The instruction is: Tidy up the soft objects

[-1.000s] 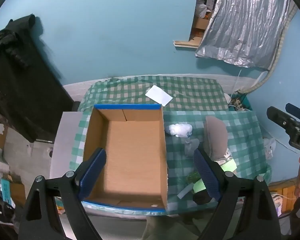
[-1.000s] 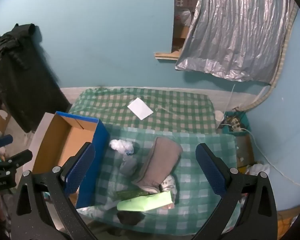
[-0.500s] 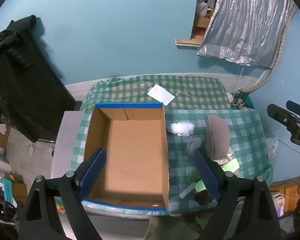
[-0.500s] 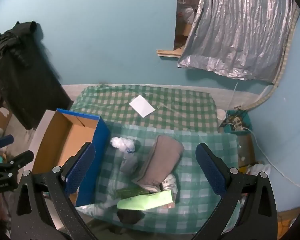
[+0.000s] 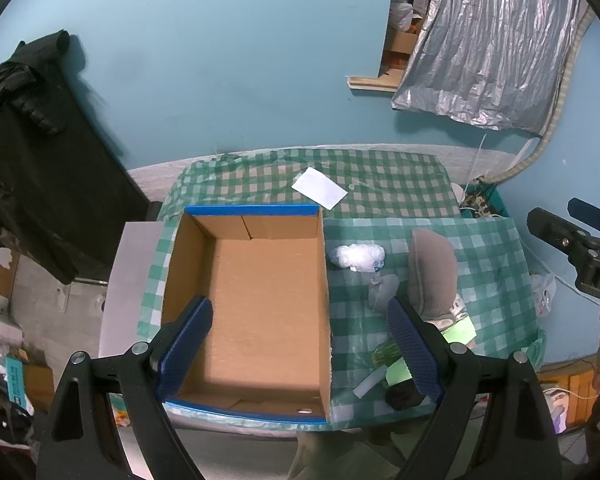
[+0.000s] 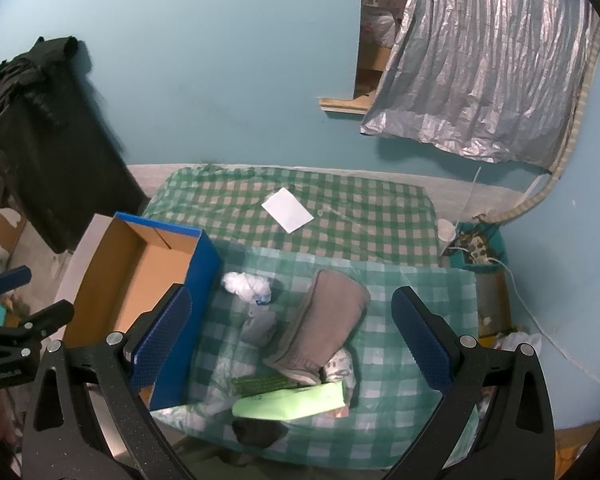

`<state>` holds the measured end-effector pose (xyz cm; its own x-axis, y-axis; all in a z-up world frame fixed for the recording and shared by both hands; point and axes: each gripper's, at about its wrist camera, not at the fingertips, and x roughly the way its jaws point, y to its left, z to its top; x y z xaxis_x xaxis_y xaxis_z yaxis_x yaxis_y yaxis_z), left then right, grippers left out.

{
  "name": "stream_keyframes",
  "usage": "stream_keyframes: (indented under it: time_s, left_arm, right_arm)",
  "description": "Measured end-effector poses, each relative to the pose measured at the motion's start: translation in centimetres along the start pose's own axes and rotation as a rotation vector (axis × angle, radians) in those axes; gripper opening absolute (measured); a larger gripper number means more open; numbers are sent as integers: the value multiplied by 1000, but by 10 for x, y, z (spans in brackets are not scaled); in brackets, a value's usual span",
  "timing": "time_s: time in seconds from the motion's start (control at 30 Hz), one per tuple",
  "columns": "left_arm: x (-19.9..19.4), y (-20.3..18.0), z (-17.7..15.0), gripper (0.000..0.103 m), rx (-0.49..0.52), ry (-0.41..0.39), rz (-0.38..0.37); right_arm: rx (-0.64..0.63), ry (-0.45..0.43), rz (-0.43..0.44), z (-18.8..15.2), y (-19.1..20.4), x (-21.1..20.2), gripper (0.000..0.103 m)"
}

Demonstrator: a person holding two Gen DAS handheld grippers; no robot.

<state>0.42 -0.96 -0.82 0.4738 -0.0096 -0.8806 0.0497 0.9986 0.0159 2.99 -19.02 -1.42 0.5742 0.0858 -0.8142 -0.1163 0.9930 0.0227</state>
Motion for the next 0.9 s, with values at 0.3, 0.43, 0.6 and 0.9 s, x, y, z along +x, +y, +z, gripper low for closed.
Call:
stream_keyframes:
  time_s: [0.3,0.43,0.6,0.9]
  left_arm:
    - [1,-1,-1,90,-1,1,-3]
    - [1,-3,-2,90,1,1,-1]
    - [3,-7,-2,90,7,2,-2]
    - [7,-11,-3,90,8,7,-1]
  right_arm:
    - [-2,3,3,0,-1,2,101]
    - [-2,4,4,-1,0,2,101]
    - [2,5,7,-1,-1,3,101]
    - [4,9,8,0,-1,5,101]
